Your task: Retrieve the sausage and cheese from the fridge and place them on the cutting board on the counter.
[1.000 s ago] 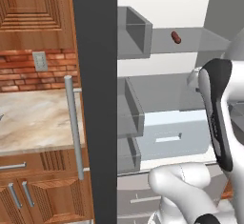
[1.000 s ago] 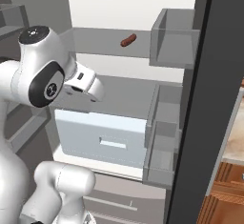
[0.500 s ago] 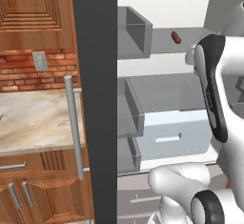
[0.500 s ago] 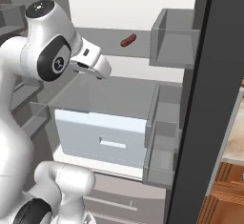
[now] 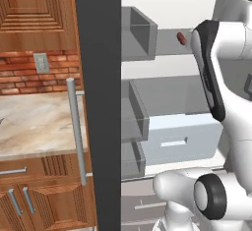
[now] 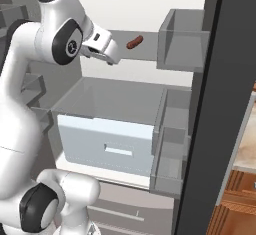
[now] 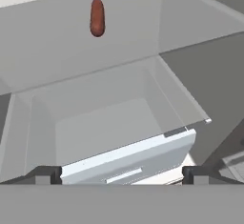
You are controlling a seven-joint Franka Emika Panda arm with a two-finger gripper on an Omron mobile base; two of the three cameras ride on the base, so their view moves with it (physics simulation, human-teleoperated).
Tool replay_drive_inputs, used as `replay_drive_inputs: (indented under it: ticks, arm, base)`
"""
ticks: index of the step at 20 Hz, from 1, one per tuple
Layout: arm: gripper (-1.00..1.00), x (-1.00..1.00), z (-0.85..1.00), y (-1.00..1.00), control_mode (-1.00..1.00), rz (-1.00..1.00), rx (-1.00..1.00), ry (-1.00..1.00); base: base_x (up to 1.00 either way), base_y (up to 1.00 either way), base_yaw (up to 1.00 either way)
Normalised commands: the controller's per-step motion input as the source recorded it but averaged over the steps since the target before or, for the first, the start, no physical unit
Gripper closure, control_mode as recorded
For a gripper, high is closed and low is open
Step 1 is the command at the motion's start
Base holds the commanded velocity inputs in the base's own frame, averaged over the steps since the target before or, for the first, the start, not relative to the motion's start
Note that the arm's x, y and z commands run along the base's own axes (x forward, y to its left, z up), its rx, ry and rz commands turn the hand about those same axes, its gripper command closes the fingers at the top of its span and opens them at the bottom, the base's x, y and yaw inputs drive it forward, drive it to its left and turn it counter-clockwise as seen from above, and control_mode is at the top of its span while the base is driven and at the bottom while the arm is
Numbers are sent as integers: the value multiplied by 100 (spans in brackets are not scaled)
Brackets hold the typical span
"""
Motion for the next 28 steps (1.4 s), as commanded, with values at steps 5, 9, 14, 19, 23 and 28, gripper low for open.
replay_drive_inputs:
  ticks: [5,9,14,19,23,28]
  arm:
    - [-100,73,0,0,-100,0,0,-5]
    - [-100,69,3,0,-100,0,0,-6]
    - [-100,63,4,-2,-100,0,0,0]
    - [-100,40,0,-21,-100,0,0,-1]
    - [-100,11,-26,-41,-100,0,0,-17]
    - [-100,20,-25,-14,-100,0,0,-24]
  base:
    - [0,0,0]
    - [0,0,0]
    - [0,0,0]
    - [0,0,0]
    - [0,0,0]
    - [0,0,0]
